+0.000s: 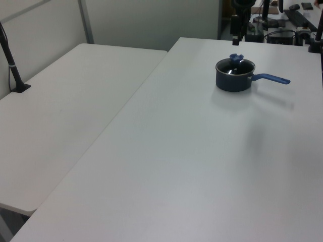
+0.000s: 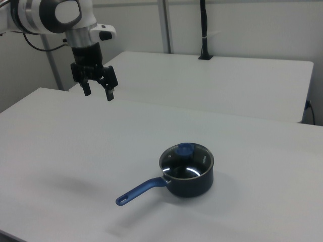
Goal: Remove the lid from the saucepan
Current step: 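Move the open gripper toward the saucepan's glass lid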
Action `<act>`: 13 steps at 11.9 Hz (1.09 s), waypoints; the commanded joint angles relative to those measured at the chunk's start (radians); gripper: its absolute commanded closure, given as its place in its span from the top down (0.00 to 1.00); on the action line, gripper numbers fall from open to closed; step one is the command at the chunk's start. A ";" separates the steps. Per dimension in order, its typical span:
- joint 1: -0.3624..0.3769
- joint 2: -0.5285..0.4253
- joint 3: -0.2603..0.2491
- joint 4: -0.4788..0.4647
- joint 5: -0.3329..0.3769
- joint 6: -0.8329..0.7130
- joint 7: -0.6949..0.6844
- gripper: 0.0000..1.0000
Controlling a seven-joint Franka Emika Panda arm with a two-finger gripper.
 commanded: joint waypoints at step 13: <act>-0.006 0.009 -0.022 0.028 -0.025 -0.023 -0.011 1.00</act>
